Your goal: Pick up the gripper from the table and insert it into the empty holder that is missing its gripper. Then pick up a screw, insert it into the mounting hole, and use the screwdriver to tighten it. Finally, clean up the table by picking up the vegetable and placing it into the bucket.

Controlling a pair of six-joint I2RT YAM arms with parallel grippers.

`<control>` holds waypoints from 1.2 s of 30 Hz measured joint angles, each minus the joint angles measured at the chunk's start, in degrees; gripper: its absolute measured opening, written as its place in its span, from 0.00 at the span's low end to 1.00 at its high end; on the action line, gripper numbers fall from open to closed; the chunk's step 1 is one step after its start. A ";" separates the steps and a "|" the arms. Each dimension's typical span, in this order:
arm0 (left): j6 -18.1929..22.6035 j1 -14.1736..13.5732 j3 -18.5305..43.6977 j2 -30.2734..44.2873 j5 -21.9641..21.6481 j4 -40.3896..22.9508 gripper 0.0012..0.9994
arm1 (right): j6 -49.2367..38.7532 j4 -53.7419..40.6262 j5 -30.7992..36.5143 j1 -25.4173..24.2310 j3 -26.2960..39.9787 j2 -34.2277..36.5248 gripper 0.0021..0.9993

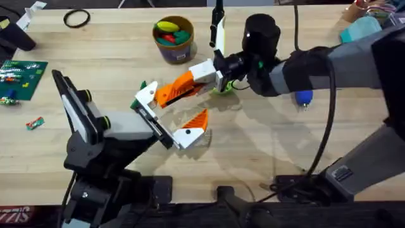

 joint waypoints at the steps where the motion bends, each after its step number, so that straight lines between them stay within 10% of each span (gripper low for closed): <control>1: 0.00 0.02 0.00 0.00 -0.25 0.00 0.99 | 0.00 0.01 0.31 0.18 0.00 0.00 0.01; 36: -0.55 1.68 0.30 0.01 8.35 -1.42 0.99 | -0.97 -2.68 5.80 3.89 0.40 0.05 0.01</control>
